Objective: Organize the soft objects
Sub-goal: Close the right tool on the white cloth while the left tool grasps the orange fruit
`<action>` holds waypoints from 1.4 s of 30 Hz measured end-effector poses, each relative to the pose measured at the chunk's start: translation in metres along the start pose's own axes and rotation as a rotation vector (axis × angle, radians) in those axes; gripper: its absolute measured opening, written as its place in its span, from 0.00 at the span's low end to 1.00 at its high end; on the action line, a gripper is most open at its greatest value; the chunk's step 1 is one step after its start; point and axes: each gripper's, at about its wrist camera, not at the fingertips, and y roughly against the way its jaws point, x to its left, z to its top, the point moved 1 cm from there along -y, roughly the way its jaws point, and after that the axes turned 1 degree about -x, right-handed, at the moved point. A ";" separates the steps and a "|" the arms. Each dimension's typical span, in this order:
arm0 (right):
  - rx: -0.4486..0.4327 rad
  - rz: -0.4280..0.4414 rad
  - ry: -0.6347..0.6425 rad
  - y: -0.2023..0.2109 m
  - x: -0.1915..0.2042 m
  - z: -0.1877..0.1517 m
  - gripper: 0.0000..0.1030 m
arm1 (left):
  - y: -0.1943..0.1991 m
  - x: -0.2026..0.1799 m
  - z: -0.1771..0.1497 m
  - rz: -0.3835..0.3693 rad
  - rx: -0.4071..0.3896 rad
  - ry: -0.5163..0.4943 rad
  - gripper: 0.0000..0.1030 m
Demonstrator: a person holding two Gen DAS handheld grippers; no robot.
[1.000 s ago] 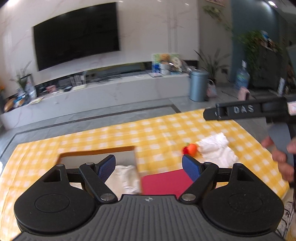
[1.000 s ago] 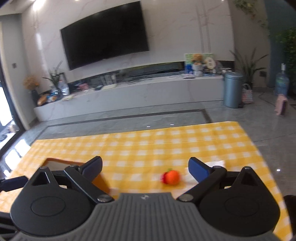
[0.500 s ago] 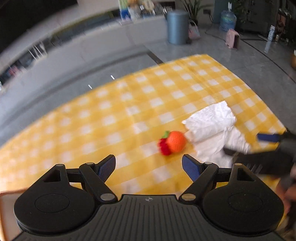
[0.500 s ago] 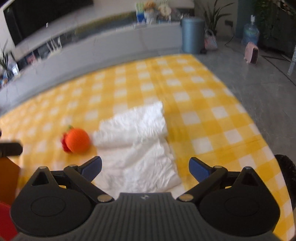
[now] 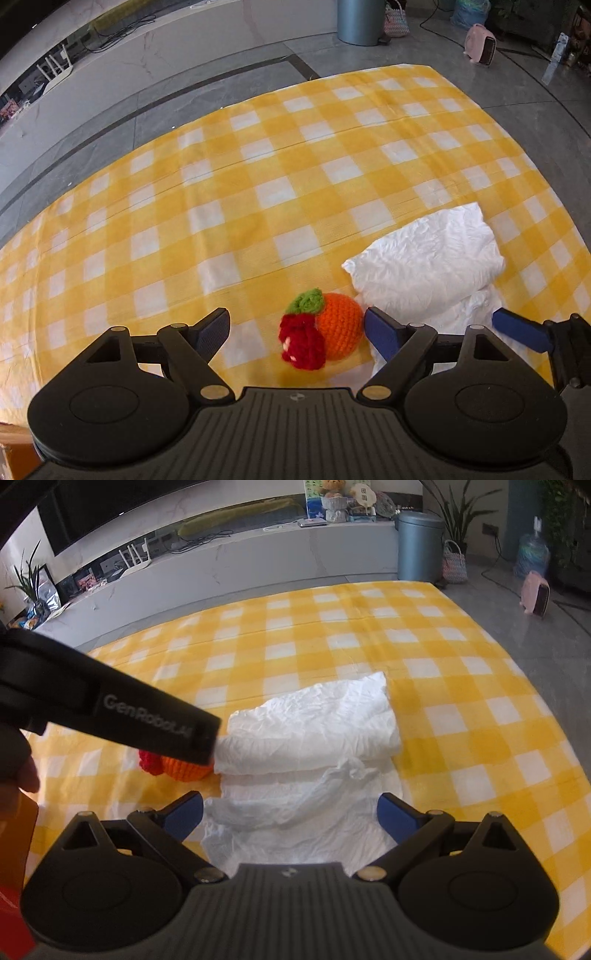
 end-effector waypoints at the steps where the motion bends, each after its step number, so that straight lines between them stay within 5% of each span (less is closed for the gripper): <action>1: 0.001 -0.001 0.002 -0.001 0.000 0.000 0.96 | -0.002 -0.002 0.001 0.000 0.005 -0.004 0.92; 3: 0.000 -0.008 0.016 -0.001 0.001 0.000 0.96 | -0.007 -0.004 0.002 -0.010 0.022 -0.004 0.86; 7: -0.005 -0.014 0.040 0.001 0.004 -0.001 0.93 | -0.013 -0.002 0.001 -0.028 0.074 0.050 0.56; 17: -0.017 -0.078 0.105 0.003 -0.001 -0.003 0.16 | 0.000 -0.008 -0.008 -0.055 0.069 0.023 0.54; 30: -0.044 0.028 -0.072 0.032 -0.025 0.002 0.08 | 0.098 -0.004 -0.026 -0.064 -0.135 -0.008 0.54; 42: -0.116 0.165 -0.229 0.065 -0.041 0.003 0.07 | 0.148 0.015 -0.055 -0.109 -0.202 0.035 0.54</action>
